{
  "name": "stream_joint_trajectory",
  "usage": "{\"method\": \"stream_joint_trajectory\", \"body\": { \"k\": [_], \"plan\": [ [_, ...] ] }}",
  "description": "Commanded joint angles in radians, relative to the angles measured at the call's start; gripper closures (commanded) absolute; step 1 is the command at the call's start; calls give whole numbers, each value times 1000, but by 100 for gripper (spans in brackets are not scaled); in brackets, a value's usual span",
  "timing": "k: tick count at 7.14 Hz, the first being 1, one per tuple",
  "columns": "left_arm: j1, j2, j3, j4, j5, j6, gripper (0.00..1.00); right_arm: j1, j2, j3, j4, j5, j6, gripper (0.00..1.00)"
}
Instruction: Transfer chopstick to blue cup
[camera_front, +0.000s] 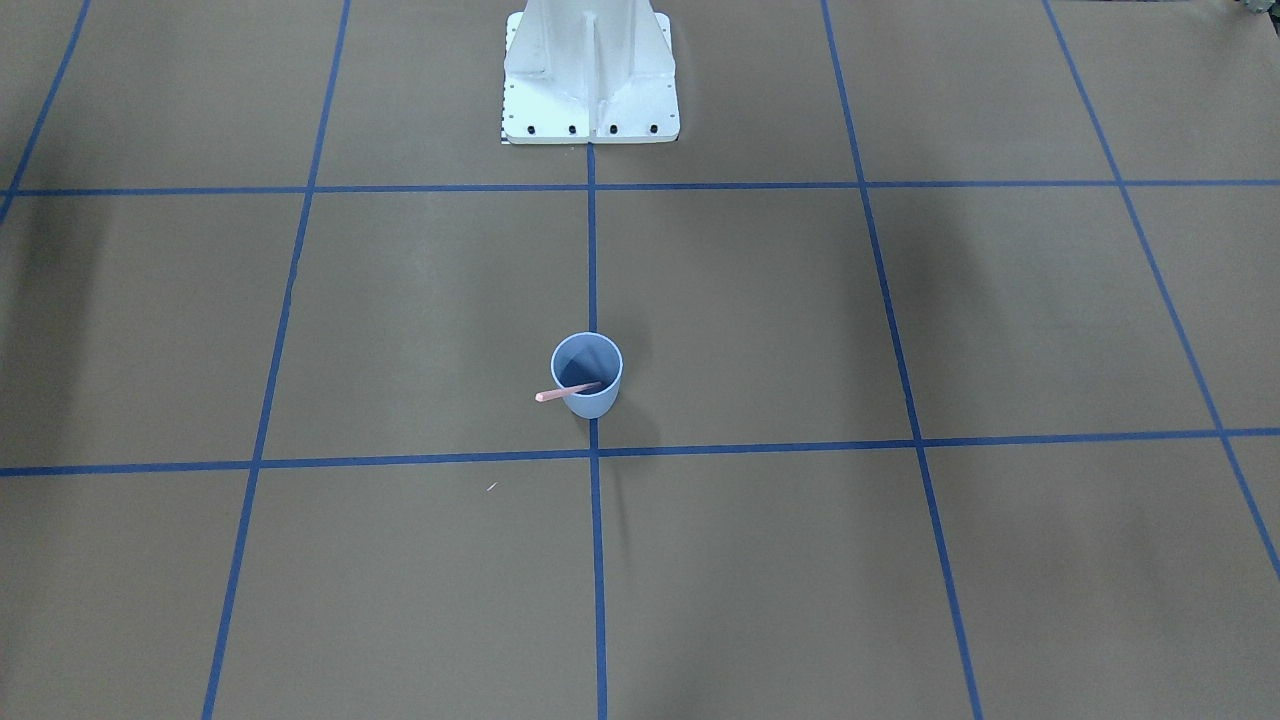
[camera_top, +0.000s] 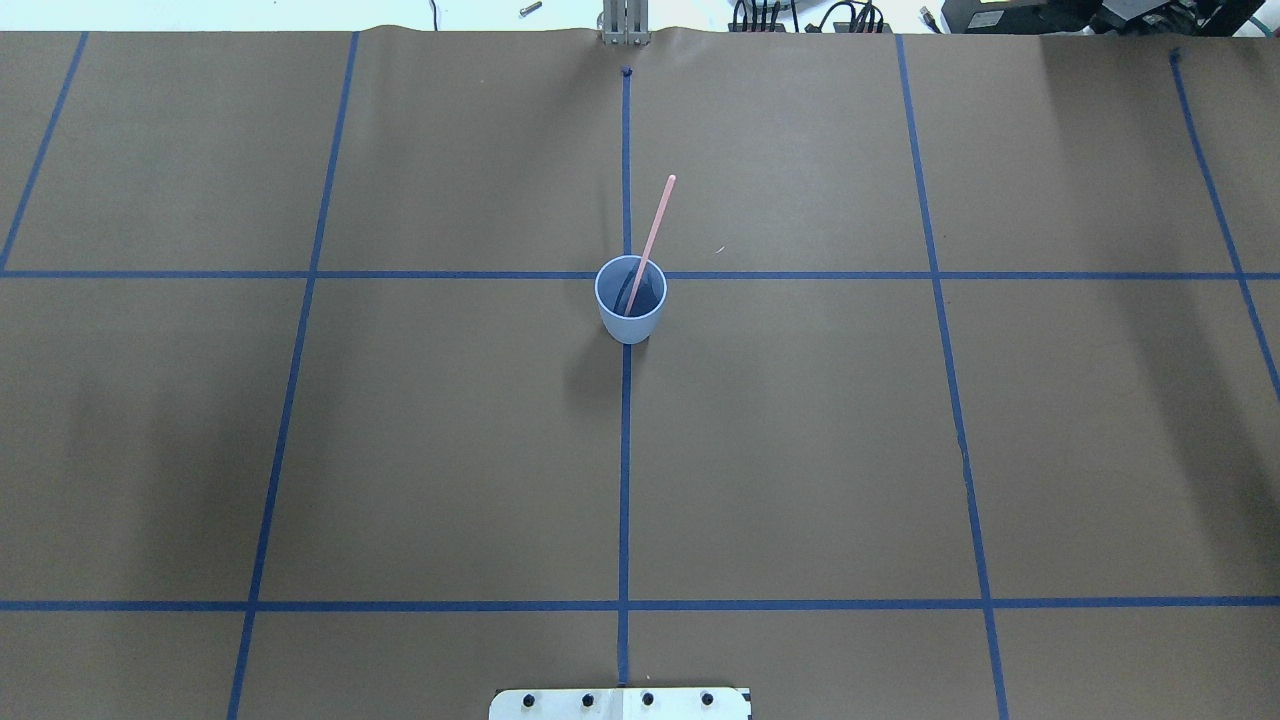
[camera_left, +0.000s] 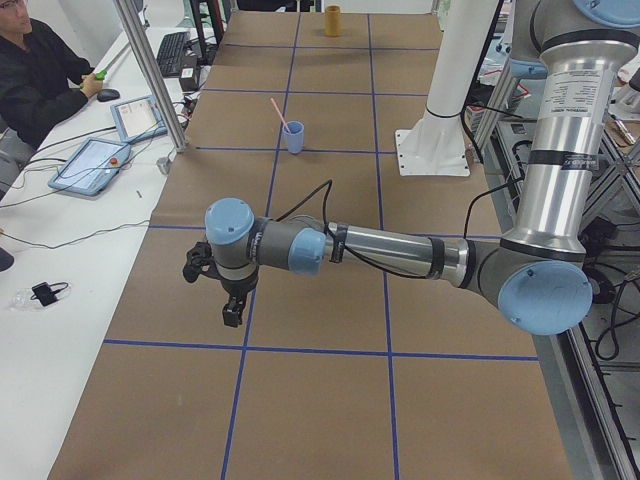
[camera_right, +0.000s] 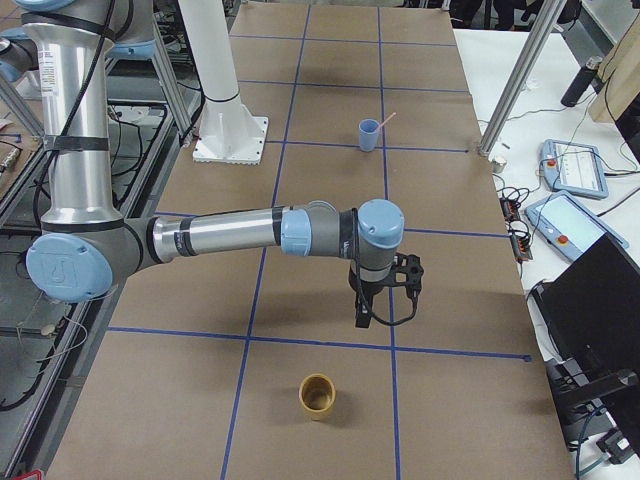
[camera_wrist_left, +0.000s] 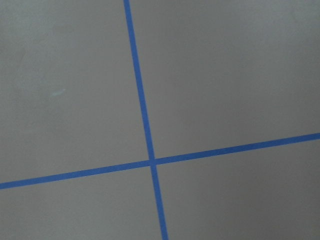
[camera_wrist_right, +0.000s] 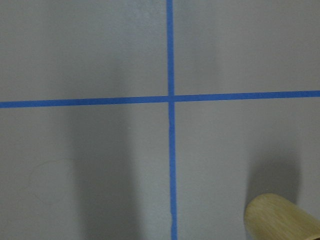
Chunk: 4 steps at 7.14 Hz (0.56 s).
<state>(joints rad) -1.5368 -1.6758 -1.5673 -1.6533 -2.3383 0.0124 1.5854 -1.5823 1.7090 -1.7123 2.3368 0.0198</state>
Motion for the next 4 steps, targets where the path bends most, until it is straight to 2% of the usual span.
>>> {"method": "stream_joint_trajectory", "body": {
  "k": [1, 2, 3, 4],
  "plan": [
    [-9, 11, 36, -23, -1, 12, 1, 39, 14, -96, 13, -33, -60, 0],
    [-9, 10, 39, -45, 7, 11, 1, 39, 9, -97, 13, -31, -58, 0],
    [-8, -24, 93, -74, 20, 2, 1, 39, 4, -85, 13, -30, -54, 0],
    [-22, -45, 96, -57, 23, -2, 1, 39, 5, -86, 14, -30, -49, 0]
  ]
}}
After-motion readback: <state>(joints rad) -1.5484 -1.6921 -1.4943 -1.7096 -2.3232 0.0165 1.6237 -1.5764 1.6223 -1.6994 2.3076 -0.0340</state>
